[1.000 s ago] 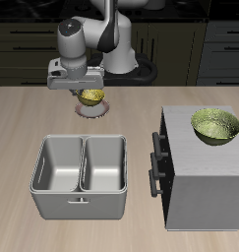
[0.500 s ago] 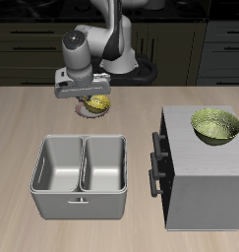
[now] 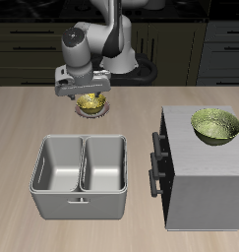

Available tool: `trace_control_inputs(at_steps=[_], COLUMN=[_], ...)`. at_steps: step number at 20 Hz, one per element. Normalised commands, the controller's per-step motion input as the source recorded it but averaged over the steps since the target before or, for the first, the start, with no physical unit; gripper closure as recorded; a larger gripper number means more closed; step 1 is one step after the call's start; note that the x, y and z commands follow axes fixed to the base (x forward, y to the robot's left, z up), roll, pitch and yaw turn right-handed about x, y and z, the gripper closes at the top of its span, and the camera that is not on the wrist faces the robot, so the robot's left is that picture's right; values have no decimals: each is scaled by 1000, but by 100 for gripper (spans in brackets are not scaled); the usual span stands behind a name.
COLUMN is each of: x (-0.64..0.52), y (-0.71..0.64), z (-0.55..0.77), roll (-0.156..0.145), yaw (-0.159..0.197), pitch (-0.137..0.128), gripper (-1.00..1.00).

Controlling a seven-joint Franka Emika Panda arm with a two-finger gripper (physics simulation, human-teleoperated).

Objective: Place the yellow bowl on the plate

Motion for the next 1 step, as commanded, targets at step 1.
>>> trace_control_inputs(at_steps=[1], x=[-41], y=[-23], z=[99], roll=[5], yaw=[11], pitch=[-27], gripper=[-100])
